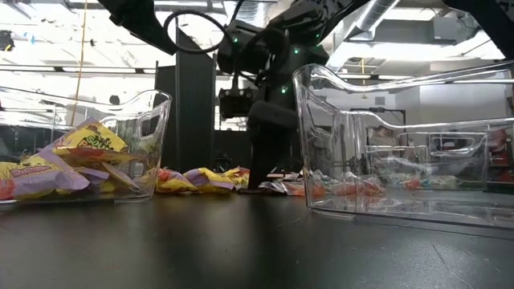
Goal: Sort candy
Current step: Put the brown candy in the bottom right transparent container
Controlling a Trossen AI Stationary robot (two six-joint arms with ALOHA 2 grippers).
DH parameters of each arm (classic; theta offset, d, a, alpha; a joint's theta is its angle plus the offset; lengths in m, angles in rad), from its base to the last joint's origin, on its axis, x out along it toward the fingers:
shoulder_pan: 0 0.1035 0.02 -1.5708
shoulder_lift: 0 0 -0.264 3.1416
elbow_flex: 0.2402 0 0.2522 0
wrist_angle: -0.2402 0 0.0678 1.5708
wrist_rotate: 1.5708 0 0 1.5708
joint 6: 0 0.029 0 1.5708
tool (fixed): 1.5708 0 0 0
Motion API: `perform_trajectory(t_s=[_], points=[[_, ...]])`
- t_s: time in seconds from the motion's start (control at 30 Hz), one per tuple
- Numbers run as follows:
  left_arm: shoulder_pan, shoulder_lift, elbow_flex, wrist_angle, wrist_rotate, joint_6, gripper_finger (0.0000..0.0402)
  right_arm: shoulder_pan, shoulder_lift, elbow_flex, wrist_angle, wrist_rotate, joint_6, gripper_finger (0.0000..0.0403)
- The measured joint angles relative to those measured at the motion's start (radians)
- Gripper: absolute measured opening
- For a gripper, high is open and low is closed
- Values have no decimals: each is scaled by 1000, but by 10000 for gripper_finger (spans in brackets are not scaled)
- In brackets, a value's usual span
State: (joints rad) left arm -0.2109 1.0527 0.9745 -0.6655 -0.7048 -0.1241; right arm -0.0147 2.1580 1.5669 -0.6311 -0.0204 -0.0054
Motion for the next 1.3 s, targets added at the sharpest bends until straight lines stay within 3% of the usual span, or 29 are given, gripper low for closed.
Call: perform_trajectory(t_s=[0.37,0.77,0.9,1.13,1.3], points=[[-13,0,0,-7,1,-27,260,0,-24,-6,13,57,44,225],[-15,0,0,-10,4,-36,260,-9,3,-2,-52,16,55,221],[-15,0,0,-10,6,-45,260,-13,4,-3,-48,22,57,188],[-15,0,0,-10,7,-57,260,-10,4,-4,-38,24,62,90],[-15,0,0,-10,11,-66,260,-6,4,-4,-23,22,61,69]])
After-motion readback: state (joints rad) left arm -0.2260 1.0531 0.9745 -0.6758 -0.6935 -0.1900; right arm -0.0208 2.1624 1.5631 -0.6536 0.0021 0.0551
